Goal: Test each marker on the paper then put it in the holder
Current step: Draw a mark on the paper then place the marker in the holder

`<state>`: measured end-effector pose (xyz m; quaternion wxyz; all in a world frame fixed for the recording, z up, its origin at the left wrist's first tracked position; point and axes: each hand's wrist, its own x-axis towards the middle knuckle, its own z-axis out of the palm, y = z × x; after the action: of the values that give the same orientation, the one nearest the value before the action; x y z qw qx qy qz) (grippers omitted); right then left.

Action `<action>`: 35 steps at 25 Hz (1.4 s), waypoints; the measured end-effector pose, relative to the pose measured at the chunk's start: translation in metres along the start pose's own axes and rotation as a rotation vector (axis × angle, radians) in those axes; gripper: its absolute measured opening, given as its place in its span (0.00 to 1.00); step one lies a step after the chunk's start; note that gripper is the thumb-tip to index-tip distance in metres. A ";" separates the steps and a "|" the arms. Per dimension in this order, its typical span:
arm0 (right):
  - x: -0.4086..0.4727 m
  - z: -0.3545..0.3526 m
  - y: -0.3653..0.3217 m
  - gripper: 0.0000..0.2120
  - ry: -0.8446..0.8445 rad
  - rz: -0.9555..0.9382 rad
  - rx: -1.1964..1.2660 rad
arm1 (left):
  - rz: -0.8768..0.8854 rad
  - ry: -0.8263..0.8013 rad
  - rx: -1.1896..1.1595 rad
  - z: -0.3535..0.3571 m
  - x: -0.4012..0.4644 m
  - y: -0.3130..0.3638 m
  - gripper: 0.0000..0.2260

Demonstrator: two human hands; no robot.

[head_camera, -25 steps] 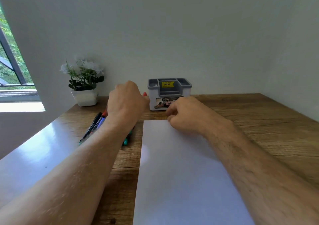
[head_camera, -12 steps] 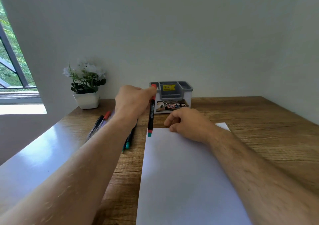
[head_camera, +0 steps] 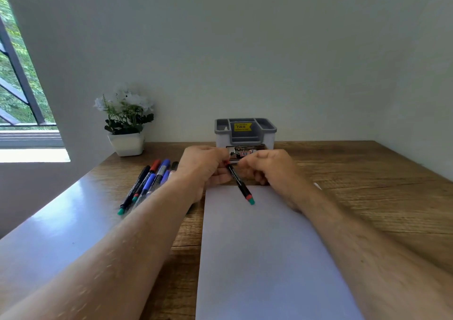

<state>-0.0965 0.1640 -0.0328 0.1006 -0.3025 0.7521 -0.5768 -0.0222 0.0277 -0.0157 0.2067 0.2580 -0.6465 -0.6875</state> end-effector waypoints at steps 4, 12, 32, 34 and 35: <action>0.000 -0.003 0.000 0.11 -0.046 0.026 0.166 | -0.003 -0.043 -0.037 0.005 -0.001 -0.008 0.05; 0.003 -0.001 0.001 0.11 -0.090 -0.012 0.124 | 0.011 -0.042 -0.209 0.000 0.001 -0.005 0.11; 0.002 0.010 -0.006 0.16 0.060 -0.296 -0.578 | 0.032 -0.002 -0.153 0.002 -0.002 0.000 0.10; 0.002 0.010 -0.008 0.19 0.073 -0.292 -0.637 | 0.031 0.022 -0.181 0.000 -0.001 0.001 0.09; 0.002 0.009 -0.009 0.21 0.095 -0.288 -0.661 | 0.040 0.047 -0.197 -0.002 0.000 0.002 0.09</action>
<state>-0.0903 0.1548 -0.0268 -0.1198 -0.3945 0.8515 -0.3239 -0.0214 0.0257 -0.0137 0.2597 0.2394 -0.5758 -0.7373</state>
